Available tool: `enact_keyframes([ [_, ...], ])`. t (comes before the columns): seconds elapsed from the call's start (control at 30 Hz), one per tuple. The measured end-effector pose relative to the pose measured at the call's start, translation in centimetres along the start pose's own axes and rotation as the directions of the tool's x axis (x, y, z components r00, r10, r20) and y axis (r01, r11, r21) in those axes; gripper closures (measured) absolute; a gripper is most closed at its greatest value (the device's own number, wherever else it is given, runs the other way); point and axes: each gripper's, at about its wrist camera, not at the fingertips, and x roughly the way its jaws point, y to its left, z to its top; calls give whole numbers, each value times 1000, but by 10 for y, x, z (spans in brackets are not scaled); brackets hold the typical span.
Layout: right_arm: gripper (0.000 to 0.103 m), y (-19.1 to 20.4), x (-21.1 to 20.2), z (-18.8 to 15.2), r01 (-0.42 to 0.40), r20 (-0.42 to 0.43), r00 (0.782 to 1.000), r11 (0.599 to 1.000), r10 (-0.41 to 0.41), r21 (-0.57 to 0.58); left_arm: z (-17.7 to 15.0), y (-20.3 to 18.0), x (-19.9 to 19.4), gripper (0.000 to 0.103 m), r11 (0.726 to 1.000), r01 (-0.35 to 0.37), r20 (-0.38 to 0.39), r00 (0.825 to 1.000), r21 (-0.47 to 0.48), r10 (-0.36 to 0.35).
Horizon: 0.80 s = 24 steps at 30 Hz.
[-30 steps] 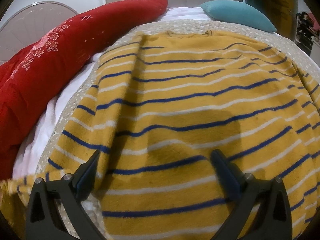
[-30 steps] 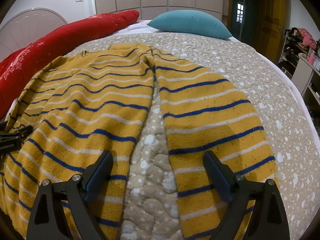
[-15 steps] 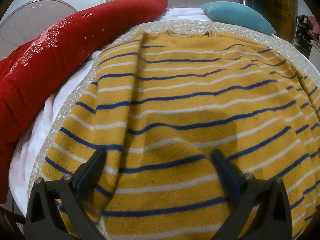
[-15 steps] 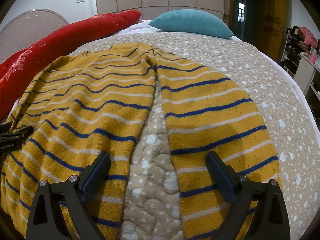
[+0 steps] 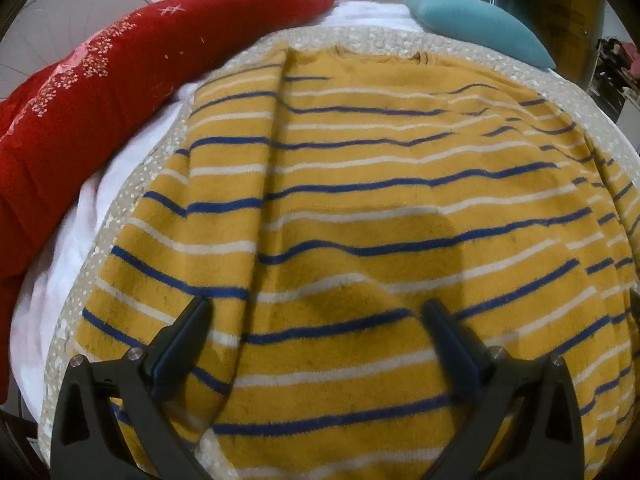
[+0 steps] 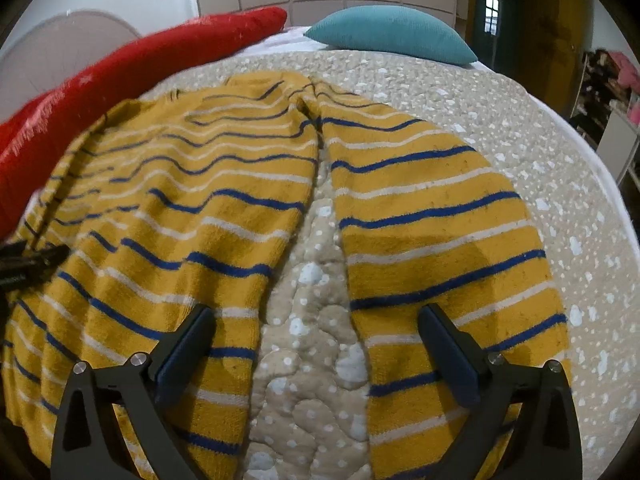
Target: Fold small clothes
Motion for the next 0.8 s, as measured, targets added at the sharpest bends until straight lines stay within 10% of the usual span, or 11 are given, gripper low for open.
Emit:
enact_keyframes([
  [0.13,26,-7,-32,6,23,52,998,1000,-23,-4,-7,2,-5,0,1000,19,41,999,12,-20],
  [0.23,26,-24,-76,7,45,153,987,998,-50,36,-10,5,-7,0,1000,22,38,999,5,-22],
  [0.5,26,-20,-55,-18,78,16,997,995,-77,-54,-21,24,-51,1,990,118,223,970,-72,-99],
  [0.53,31,-15,-47,-22,92,-7,996,992,-93,-83,-23,28,-57,1,984,154,244,961,-85,-129],
  [0.63,92,-8,-39,-26,112,-40,992,985,-118,-129,-29,35,-67,1,969,221,271,945,-113,-184],
  [0.8,100,-71,-56,24,338,34,940,940,-340,40,-22,40,-81,1,971,205,328,932,-124,-155],
])
